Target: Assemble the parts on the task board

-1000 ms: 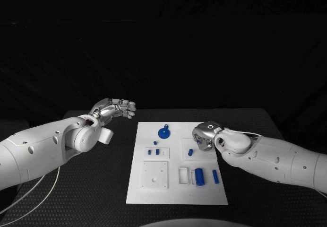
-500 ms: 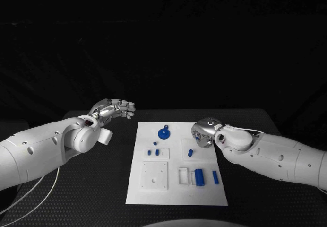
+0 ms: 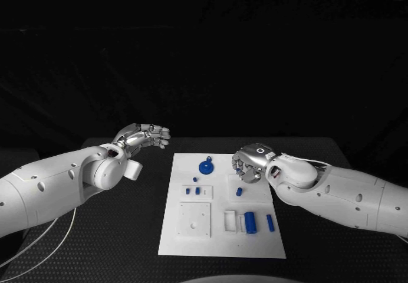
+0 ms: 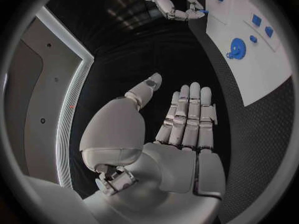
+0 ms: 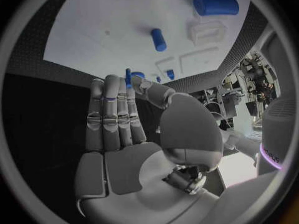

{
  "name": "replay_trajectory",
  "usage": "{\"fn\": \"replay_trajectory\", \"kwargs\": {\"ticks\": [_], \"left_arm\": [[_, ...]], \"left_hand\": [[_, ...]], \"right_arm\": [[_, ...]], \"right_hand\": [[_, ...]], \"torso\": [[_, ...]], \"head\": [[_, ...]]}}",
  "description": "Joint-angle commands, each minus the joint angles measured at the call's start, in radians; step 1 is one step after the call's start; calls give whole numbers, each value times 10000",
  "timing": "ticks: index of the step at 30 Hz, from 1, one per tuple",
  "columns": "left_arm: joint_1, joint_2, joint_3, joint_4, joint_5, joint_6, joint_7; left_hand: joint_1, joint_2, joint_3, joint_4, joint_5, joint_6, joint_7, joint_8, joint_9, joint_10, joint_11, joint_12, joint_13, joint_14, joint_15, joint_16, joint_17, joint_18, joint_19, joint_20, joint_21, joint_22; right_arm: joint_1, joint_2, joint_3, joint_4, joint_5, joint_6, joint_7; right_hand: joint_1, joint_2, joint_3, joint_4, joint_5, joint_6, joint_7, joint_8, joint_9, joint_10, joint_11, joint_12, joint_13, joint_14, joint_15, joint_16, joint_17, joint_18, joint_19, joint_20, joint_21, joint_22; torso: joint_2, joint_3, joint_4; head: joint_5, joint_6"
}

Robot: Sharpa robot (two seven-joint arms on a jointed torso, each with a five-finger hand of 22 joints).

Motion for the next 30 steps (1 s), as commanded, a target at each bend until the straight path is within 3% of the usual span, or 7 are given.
{"fn": "replay_trajectory", "kwargs": {"ticks": [1, 9, 14, 20, 30], "left_arm": [[8, 30, 8, 2, 136, -4, 120], [9, 93, 8, -20, 184, -59, 139], [10, 158, 8, -37, 209, -81, 129], [11, 191, 8, -48, 215, -119, 129], [12, 257, 8, -61, 226, -108, 124]], "left_hand": [[-21, 83, -44, -1, 25, 13, 82, 35, -15, 20, 43, 5, -19, 77, 5, -44, 15, 117, 60, -2, -34, 12], [-18, 77, -44, 2, 26, 20, 84, 43, -16, 35, 41, 10, -26, 85, 3, -55, 31, 119, 67, -3, -41, 15], [-15, 74, -42, 2, 26, 21, 84, 46, -18, 39, 40, 11, -30, 86, 1, -62, 37, 120, 69, -3, -44, 16], [-13, 73, -41, 6, 28, 23, 85, 50, -19, 44, 39, 12, -35, 88, 0, -69, 45, 120, 72, -4, -48, 18], [-8, 63, -39, 6, 29, 22, 84, 52, -21, 46, 37, 11, -42, 84, 0, -82, 53, 120, 73, -4, -55, 19]], "right_arm": [[-7, 76, 5, 370, 673, -639, 437], [-49, 506, 2, 839, 966, -647, 649], [-292, 864, -28, 895, 984, -595, 743], [-570, 1203, -167, 779, 853, -533, 828], [-875, 1437, -517, 692, 413, -204, 892]], "right_hand": [[80, -4, 57, 0, -8, 60, 21, 29, 16, 75, -7, -30, 18, 13, -86, 46, 17, 154, 101, -8, 65, 11], [84, 12, 71, 14, -2, 52, 25, 18, 14, 72, -5, -47, 29, 6, -85, 53, 19, 154, 112, -14, 70, 16], [78, 31, 69, 20, 1, 44, 30, 8, 12, 68, -1, -61, 37, -1, -82, 55, 19, 154, 115, -16, 72, 20], [74, 57, 64, 13, 7, 36, 34, -4, 10, 63, 3, -78, 46, -8, -79, 58, 18, 154, 114, -19, 73, 26], [66, 80, 36, -18, 10, 37, 37, -17, 10, 71, 2, -99, 68, 4, -82, 82, 23, 154, 128, -27, 95, 50]], "torso": [[-1, 13, 9], [4, 3, 5], [-1, -6, 11], [5, -7, 22], [5, -11, 9]], "head": [[159, -14], [437, -52], [650, -124], [858, -213], [982, -290]]}}
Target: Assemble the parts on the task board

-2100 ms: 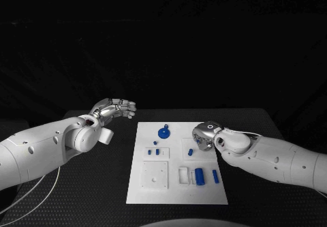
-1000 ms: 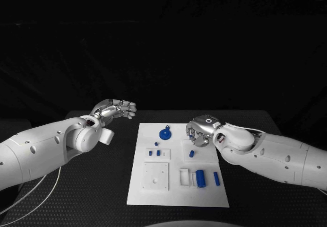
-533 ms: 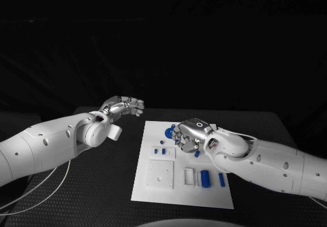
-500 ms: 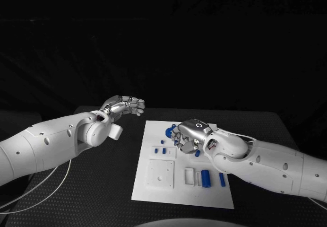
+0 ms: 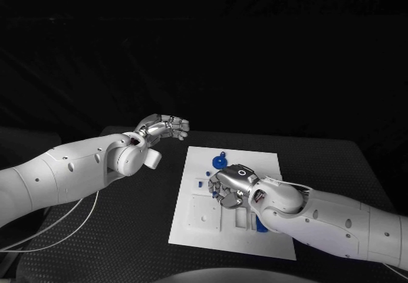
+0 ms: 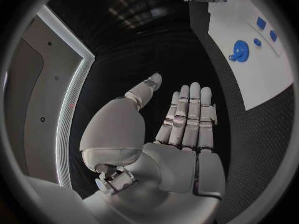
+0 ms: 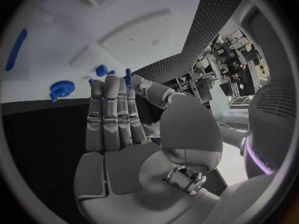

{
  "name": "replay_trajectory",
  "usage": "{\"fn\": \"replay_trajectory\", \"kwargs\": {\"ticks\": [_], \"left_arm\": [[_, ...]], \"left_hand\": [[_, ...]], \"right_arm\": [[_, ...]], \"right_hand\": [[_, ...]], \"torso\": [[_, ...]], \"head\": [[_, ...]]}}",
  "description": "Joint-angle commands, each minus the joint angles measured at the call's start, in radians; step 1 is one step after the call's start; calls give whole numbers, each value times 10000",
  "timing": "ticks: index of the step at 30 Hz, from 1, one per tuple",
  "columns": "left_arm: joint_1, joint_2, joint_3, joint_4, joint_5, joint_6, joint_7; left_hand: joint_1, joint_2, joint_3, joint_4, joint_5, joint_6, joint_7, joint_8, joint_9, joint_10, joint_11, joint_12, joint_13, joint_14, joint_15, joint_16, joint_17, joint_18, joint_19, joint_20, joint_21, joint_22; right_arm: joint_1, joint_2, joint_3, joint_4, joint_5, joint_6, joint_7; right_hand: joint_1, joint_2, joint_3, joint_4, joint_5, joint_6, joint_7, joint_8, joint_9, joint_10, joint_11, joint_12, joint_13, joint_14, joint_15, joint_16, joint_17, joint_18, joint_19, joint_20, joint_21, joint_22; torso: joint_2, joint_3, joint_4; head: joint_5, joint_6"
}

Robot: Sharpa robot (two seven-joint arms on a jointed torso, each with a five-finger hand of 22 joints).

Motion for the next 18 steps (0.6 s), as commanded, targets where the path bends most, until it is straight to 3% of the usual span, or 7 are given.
{"fn": "replay_trajectory", "kwargs": {"ticks": [1, 7, 18], "left_arm": [[10, 45, 8, -11, 85, -34, 111], [9, 66, 8, -27, 85, -15, 111], [8, 84, 8, -36, 85, 10, 108]], "left_hand": [[-7, 64, -38, 7, 30, -14, 48, 53, -13, 46, 37, 11, -14, 84, 0, -46, 11, 162, 73, -4, -56, 14], [-4, 64, -36, 9, 32, -15, 48, 54, -15, 46, 37, 10, -19, 84, -1, -53, 17, 162, 74, -4, -60, 15], [-2, 62, -34, 13, 34, -19, 48, 55, -18, 45, 38, 7, -26, 83, 0, -63, 25, 161, 75, -3, -67, 16]], "right_arm": [[-132, 62, -56, -60, -359, 274, 158], [-308, 209, -160, -205, -571, 287, 153], [-417, 277, -189, -391, -708, 302, 118]], "right_hand": [[21, 37, 8, -49, 19, 39, 37, 13, 16, 74, 1, -52, 14, 29, -69, 43, 14, 87, 96, 4, 62, 1], [22, 43, 4, -60, 20, 41, 37, 10, 17, 76, 0, -59, 21, 30, -69, 49, 15, 87, 97, 2, 67, 8], [23, 51, 1, -71, 19, 44, 36, 7, 17, 79, 0, -67, 29, 29, -70, 55, 16, 87, 97, -1, 72, 16]], "torso": [[2, 4, -16], [0, 15, -10], [5, 12, -15]], "head": [[57, -41], [112, -108], [160, -197]]}}
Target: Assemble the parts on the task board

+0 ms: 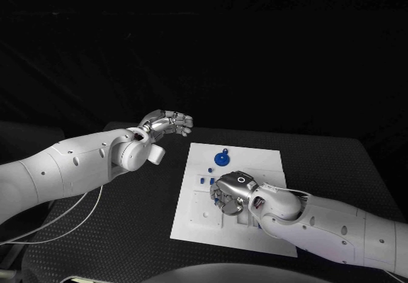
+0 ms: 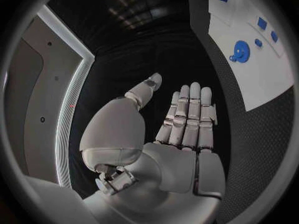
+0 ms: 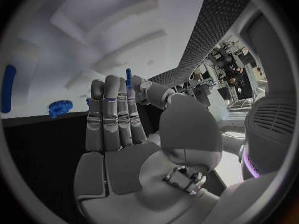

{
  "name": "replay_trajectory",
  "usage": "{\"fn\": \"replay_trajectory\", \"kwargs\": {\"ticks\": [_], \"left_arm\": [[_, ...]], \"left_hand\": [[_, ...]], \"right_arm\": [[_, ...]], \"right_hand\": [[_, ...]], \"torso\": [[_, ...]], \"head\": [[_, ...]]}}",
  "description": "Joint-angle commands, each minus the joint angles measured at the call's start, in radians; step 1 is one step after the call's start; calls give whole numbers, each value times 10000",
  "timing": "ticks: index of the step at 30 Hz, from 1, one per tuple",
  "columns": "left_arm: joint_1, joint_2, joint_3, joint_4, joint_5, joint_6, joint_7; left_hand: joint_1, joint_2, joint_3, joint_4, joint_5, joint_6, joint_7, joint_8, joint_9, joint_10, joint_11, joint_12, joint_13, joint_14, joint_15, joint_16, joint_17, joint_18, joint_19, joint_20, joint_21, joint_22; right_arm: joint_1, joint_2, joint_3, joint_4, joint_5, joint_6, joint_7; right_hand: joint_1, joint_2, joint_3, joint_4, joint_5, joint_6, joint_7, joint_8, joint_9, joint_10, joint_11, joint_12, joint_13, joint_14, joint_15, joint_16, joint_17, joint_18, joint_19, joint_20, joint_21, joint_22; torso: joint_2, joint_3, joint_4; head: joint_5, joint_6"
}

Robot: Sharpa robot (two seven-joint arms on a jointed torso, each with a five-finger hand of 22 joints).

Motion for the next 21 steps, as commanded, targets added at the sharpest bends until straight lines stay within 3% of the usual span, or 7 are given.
{"fn": "replay_trajectory", "kwargs": {"ticks": [1, 21], "left_arm": [[8, 27, 8, 2, 73, 18, 105], [7, 27, 8, 31, 77, 63, 91]], "left_hand": [[-2, 62, -34, 12, 34, -19, 48, 55, -9, 45, 38, 7, -18, 83, 0, -64, 15, 201, 75, -3, -67, 17], [-6, 61, -34, 30, 35, -45, 62, 50, -23, 34, 44, -2, -44, 78, 4, -101, 44, 196, 74, 0, -90, 22]], "right_arm": [[-9, 20, -9, 4, -275, 153, 50], [-16, 93, -74, -229, -481, 149, -29]], "right_hand": [[24, 51, 2, -71, 20, 46, 35, 36, 8, 80, -1, -58, 15, 29, -72, 54, 17, 142, 99, -2, 32, 15], [23, 58, -3, -93, 18, 55, 33, 30, 10, 92, -3, -74, 35, 28, -75, 68, 18, 141, 100, -6, 42, 32]], "torso": [[3, -6, -4], [0, -11, 2]], "head": [[25, -46], [10, -79]]}}
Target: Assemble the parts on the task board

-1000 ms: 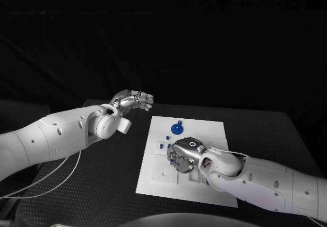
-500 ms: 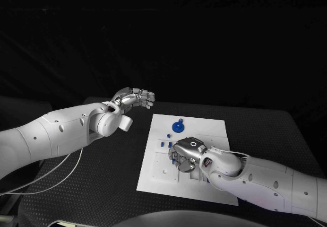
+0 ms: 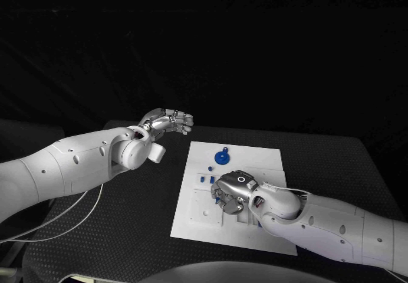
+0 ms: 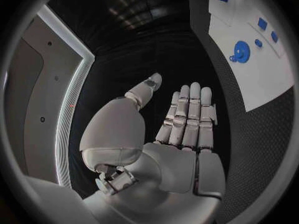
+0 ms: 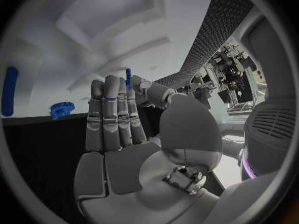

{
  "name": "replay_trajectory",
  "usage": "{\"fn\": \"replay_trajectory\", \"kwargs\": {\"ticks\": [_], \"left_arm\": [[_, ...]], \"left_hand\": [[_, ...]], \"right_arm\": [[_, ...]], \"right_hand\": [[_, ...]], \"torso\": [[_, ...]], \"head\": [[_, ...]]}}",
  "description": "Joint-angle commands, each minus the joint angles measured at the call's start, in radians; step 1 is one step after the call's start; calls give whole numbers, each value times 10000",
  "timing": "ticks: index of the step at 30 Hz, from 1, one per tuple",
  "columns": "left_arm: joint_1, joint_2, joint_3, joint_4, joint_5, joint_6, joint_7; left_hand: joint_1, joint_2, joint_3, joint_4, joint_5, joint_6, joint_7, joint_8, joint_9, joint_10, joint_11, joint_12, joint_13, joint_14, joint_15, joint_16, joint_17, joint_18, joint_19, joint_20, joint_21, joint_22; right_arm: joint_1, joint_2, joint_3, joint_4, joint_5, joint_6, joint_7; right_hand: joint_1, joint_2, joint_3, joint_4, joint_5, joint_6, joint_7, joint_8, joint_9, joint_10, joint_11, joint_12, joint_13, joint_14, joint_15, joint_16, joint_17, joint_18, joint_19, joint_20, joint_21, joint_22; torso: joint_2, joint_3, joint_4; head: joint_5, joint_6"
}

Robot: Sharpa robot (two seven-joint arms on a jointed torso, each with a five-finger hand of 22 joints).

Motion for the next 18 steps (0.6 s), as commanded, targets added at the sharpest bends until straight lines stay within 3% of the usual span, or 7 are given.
{"fn": "replay_trajectory", "kwargs": {"ticks": [1, 18], "left_arm": [[7, 19, 8, 26, 71, 61, 96], [9, 9, 8, 66, 75, 85, 79]], "left_hand": [[-6, 61, -34, 30, 35, -38, 54, 50, -14, 34, 44, -2, -16, 78, 4, -62, 14, 204, 74, 0, -54, 15], [-3, 59, -34, 35, 35, -45, 59, 52, -20, 33, 45, -2, -31, 78, 5, -84, 33, 203, 74, 1, -68, 20]], "right_arm": [[-10, 26, -6, -17, -221, 97, -16], [-54, 148, -85, -84, -289, 141, -48]], "right_hand": [[25, 60, -4, -35, 18, 57, 32, 64, 15, 93, -3, -35, 14, 12, -93, 69, 10, 132, 58, 36, 43, 19], [22, 65, -5, -45, 17, 63, 31, 59, 17, 101, -5, -47, 30, 11, -94, 79, 11, 132, 60, 34, 49, 29]], "torso": [[0, 0, 3], [8, 10, 5]], "head": [[-3, -8], [28, -48]]}}
